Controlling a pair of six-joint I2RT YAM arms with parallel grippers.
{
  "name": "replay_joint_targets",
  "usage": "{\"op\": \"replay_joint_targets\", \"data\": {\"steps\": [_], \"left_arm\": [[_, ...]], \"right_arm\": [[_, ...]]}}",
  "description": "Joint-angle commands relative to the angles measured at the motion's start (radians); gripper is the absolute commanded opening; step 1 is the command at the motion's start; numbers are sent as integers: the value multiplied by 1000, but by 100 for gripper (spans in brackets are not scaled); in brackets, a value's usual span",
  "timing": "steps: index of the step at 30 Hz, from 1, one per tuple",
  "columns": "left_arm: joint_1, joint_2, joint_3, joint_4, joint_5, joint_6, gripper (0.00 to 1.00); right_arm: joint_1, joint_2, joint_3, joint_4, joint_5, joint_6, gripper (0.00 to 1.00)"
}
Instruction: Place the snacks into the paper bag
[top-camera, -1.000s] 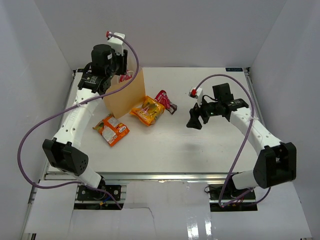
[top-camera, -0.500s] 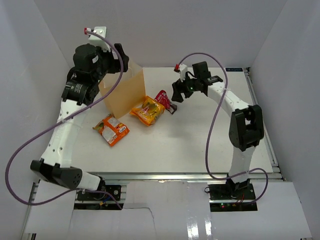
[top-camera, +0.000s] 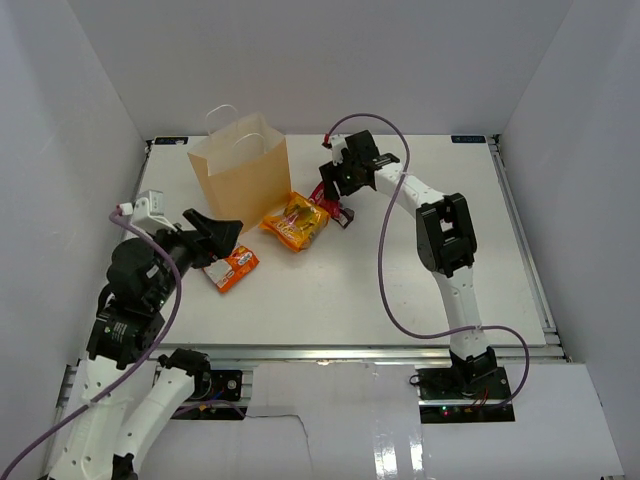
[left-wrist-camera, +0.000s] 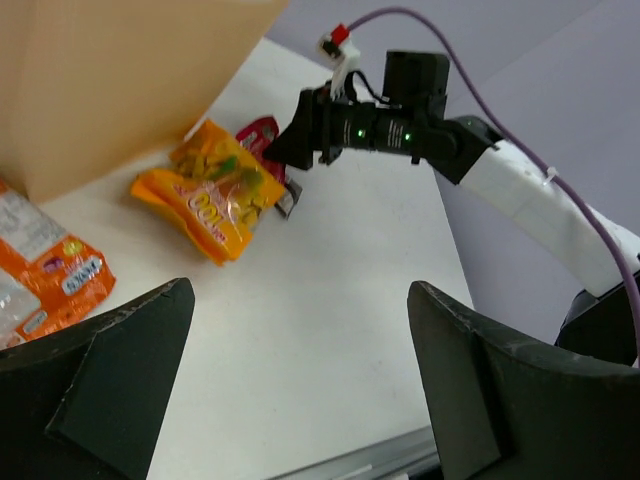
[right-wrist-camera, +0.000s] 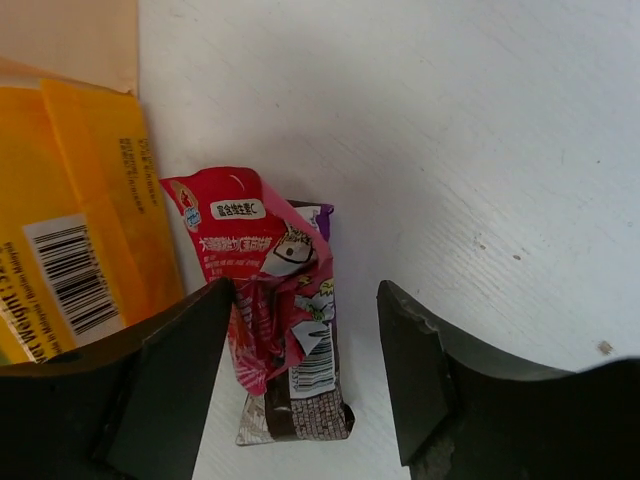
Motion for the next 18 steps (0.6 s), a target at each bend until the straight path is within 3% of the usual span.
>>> {"op": "replay_joint_targets", "data": {"steps": [1,8,12,15,18], "left_arm": [[5,-16,-92,9,56,-153,98],[5,56,-151,88,171,-205,98],[5,148,-291,332,406,-329,98],[-9,241,-397,536,504,-447,98],[-46,336,-425,686,504,-478,98]], "right_arm": [[-2,19,51,23,28,27,65],[0,-23,-53,38,-6,25,32],[-7,-95,-162,69,-29,25,19],[-20,-168,-251,101,-69,39,13],[-48,-277,-352,139,-122,42,8]]}}
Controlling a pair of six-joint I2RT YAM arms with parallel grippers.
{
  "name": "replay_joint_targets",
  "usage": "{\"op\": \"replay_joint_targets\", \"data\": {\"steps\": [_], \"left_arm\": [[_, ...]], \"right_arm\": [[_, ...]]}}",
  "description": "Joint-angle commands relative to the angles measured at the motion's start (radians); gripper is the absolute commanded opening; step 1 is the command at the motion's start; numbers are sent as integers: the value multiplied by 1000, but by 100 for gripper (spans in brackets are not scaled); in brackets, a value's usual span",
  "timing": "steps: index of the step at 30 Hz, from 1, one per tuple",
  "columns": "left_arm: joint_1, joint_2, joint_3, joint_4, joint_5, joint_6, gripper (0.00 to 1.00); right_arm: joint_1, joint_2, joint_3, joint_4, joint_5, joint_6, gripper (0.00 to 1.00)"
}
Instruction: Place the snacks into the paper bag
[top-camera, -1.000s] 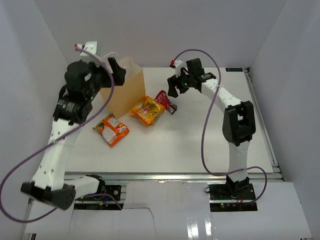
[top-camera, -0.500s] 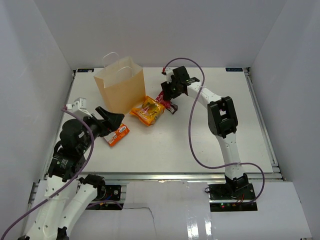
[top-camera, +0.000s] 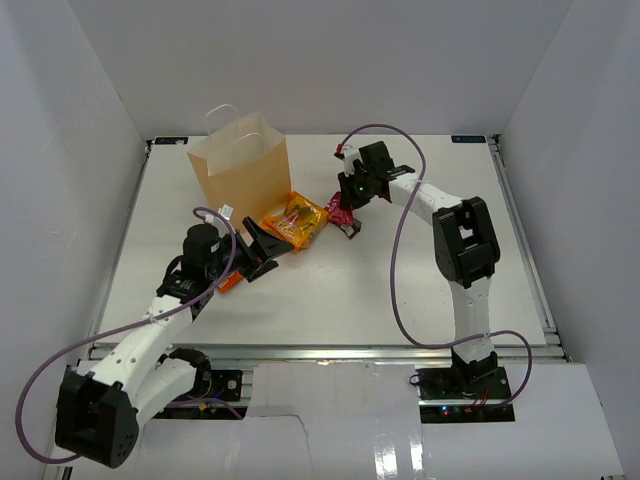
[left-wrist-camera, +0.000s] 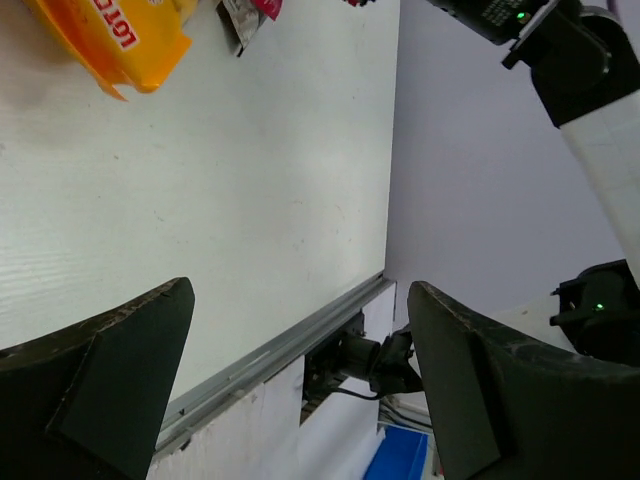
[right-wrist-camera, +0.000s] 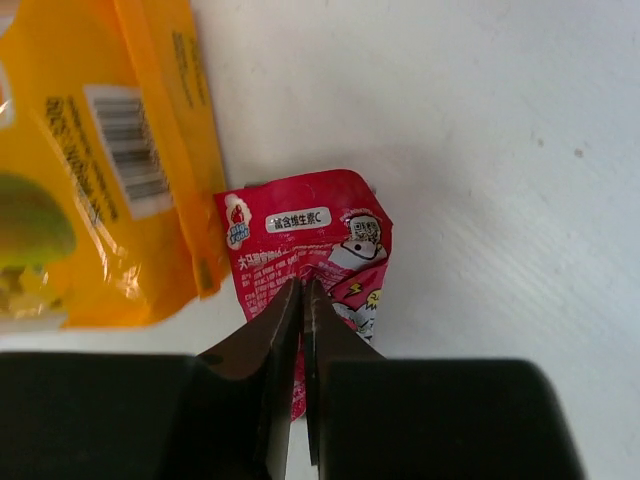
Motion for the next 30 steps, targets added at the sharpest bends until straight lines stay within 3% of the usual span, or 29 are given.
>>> {"op": "replay_joint_targets", "data": {"steps": [1,11,20,27,30], "left_arm": [[-39,58,-1,248,100,-85,98],[-252,304,87,269,-4,-89,98],[-324,492,182,336,-38,-31,97],[-337,585,246,339,11,0,80],[-341,598,260,340,27,9,77]], "right_arm": [[-38,-142,-104,61,-78,6,8],[-97,-409,-425,109,-253,-29,8],[-118,-639,-642,167,-584,36,8],[-103,-745,-728,221,-678,109,8],[-100,-754,-741,231,-699,119,8]]}}
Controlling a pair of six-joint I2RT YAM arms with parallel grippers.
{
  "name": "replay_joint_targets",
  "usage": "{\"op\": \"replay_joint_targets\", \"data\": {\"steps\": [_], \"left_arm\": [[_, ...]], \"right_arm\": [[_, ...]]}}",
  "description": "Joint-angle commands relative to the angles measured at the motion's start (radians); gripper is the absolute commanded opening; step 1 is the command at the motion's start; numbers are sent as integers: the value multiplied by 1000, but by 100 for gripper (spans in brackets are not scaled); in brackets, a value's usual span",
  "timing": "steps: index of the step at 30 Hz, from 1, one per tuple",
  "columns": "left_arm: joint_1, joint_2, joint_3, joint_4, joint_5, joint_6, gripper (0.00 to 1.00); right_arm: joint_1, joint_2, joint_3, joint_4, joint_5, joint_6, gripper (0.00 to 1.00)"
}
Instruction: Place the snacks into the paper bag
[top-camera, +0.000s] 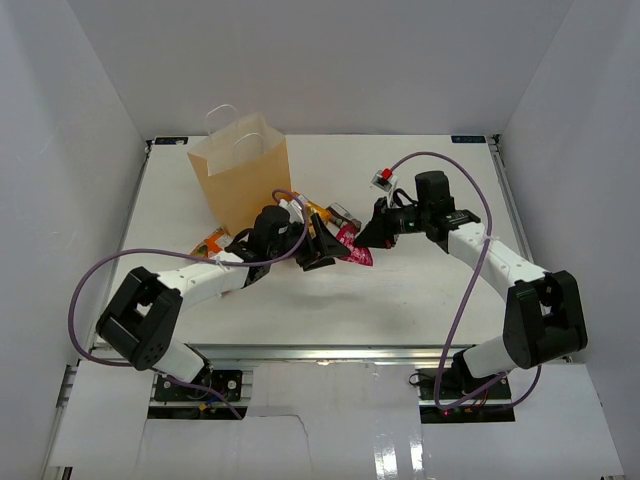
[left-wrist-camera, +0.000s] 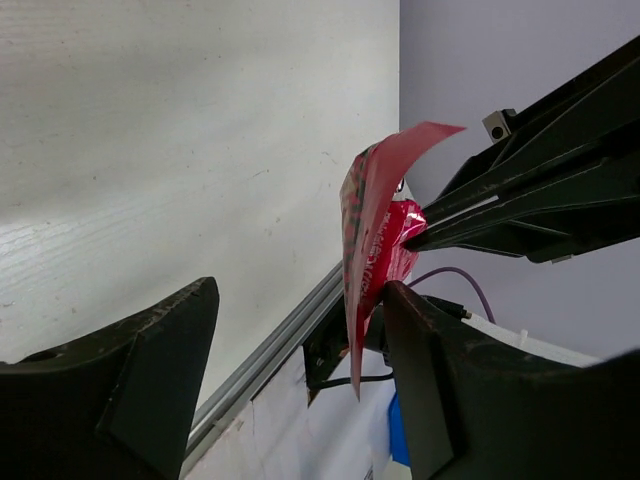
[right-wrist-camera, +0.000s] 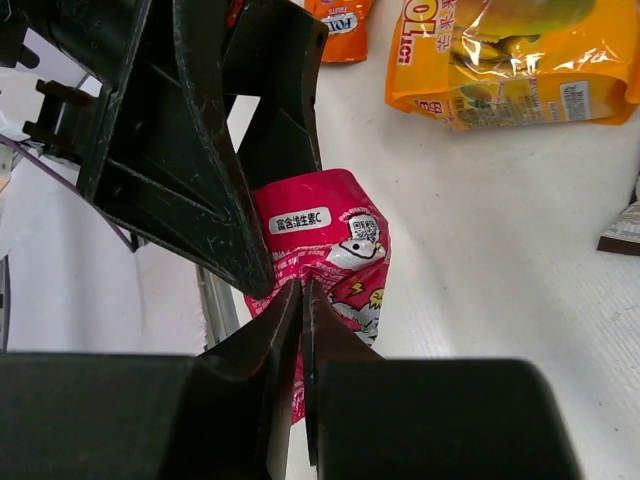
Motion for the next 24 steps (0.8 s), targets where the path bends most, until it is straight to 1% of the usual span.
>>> {"op": "replay_joint_targets", "data": {"steps": [1,4,6,7,8,10,12,13,15,16,17,18,19,20,22,23,24], "left_arm": [[-10,-7,40,25,34,32,76],[-10,-7,40,27,42,32,66],[-10,-11,39,31,53,31,58],[-10,-12,37,31,54,29,46],[-12,-16,34,31,54,22,39],[-12,-21,31,33,63,15,29],[-12,-31,22,34,70,11,22],[-11,-36,19,34,71,12,15],[-10,-61,2,33,67,15,8],[-10,-73,-4,33,57,18,4],[-10,-85,-10,30,53,23,2],[-10,-114,-22,22,45,38,0],[-7,-133,-21,2,19,54,0],[-4,-149,-16,-83,-8,74,0],[-3,-211,36,-201,-73,181,0],[-1,-231,60,-340,-157,221,0],[2,-254,83,-395,-203,256,0]], "right_arm": [[6,-24,-14,52,-79,35,8],[17,-28,-12,59,-98,39,8],[26,-27,-11,60,-98,42,8],[29,-24,-9,60,-98,42,8],[32,-21,-8,60,-101,44,8],[34,-14,-6,60,-103,44,8],[37,-13,-6,63,-101,49,8],[37,-13,-5,62,-98,47,9],[37,-13,0,59,-101,26,18],[38,-11,15,34,-90,12,30],[37,-11,26,14,-86,-3,38],[37,-13,38,-1,-77,-60,44],[35,-16,49,-36,-72,-88,49],[29,-22,73,-55,-69,-121,59],[22,-40,95,-86,-55,-193,68],[11,-45,112,-105,-49,-215,73],[5,-50,118,-112,-50,-235,74]]}}
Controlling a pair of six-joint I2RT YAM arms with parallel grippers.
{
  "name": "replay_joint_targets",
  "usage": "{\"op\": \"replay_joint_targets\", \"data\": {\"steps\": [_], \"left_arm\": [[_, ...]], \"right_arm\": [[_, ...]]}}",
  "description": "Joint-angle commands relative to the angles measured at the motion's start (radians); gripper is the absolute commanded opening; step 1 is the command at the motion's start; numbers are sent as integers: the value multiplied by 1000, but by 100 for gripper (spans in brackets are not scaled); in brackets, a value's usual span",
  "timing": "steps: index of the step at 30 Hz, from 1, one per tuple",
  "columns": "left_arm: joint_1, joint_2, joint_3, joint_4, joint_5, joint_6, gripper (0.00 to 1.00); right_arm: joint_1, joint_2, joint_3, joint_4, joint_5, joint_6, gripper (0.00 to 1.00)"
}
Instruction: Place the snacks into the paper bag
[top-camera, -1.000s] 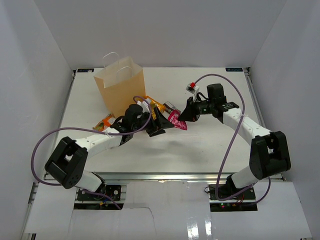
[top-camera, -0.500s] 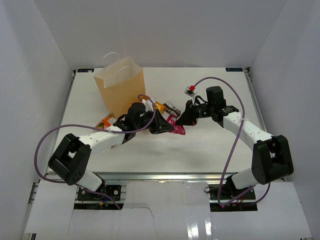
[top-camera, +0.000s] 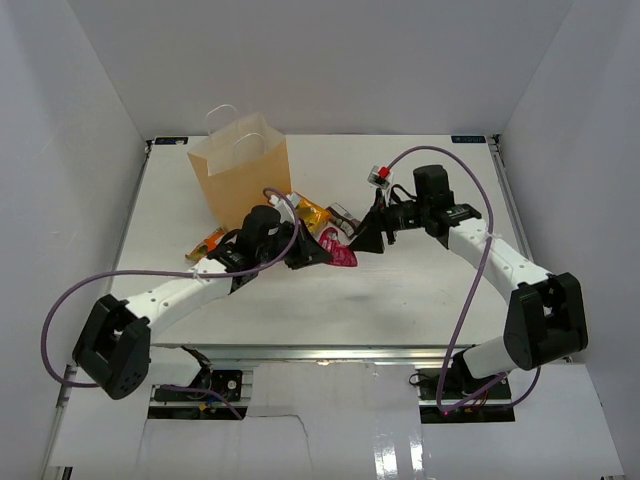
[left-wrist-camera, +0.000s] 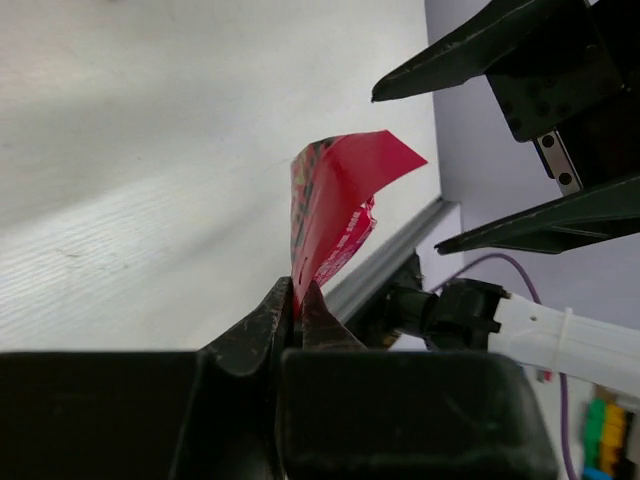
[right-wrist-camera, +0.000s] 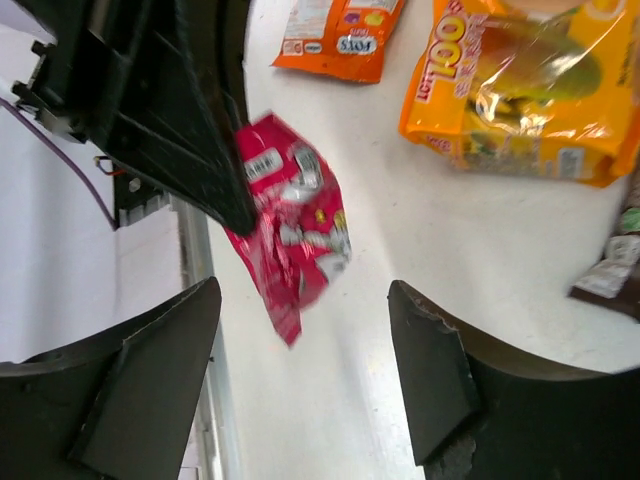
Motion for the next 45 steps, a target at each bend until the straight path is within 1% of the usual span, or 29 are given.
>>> {"op": "replay_joint_targets", "data": {"steps": [1,2,3,4,5,6,7,8,9,12,14,17,19,21,22,24,29,31,32,34,35,36,38,39,40,41,42,43,45], "left_arm": [[15,-147,124,-280,-208,217,0],[22,-170,148,-369,-302,248,0],[38,-192,171,-406,-350,276,0],[54,-223,230,-443,-387,344,0],[71,-230,267,-503,-468,380,0],[110,-232,308,-531,-498,417,0],[129,-231,353,-555,-521,492,0],[149,-223,441,-577,-544,530,0],[185,-217,482,-574,-546,569,0],[236,-168,637,-555,-541,704,0],[253,-113,747,-546,-535,777,0],[284,-53,844,-514,-535,849,0],[307,-33,864,-470,-549,892,0],[324,2,872,-443,-584,983,0],[330,21,875,-434,-625,1008,0],[362,56,890,-434,-648,1037,0],[393,156,907,-443,-589,1040,0],[394,176,901,-445,-599,1031,8],[396,179,898,-445,-618,1028,17],[399,182,886,-445,-631,1017,28],[401,181,883,-445,-645,1011,35],[402,178,883,-449,-648,1003,49],[404,162,893,-456,-644,980,62],[404,158,902,-466,-641,971,73],[404,150,924,-474,-635,945,77],[402,132,935,-485,-616,931,80],[404,118,944,-500,-612,922,83],[402,103,950,-506,-603,885,87],[404,34,949,-529,-566,822,89]], "right_arm": [[-23,-49,73,-54,-6,-148,74],[-34,-50,79,-69,-15,-165,75],[-37,-50,87,-74,-14,-178,75],[-40,-50,88,-74,-8,-195,75],[-40,-49,88,-76,-5,-202,75],[-42,-46,85,-79,-2,-209,75],[-42,-42,84,-80,2,-212,75],[-42,-39,84,-80,3,-215,75],[-42,-38,80,-80,3,-216,75],[-42,-33,70,-80,6,-222,76],[-43,-26,64,-82,9,-227,76],[-40,-19,53,-83,14,-238,76],[-42,-16,47,-83,24,-242,76],[-42,-15,47,-83,38,-250,76],[-42,-9,53,-89,52,-253,76],[-42,2,60,-97,63,-262,76],[-42,17,73,-111,81,-288,77],[-42,30,80,-115,109,-311,77],[-39,51,97,-126,121,-319,77],[-30,88,134,-145,187,-331,77],[-13,140,192,-187,216,-339,77],[-5,166,223,-207,276,-342,77],[15,252,284,-234,351,-304,77],[41,281,353,-269,435,-295,77],[55,313,382,-280,483,-281,77],[79,368,407,-278,544,-229,77],[91,393,453,-283,633,-218,78],[104,421,474,-290,662,-218,78],[128,488,510,-295,715,-236,79]]}}
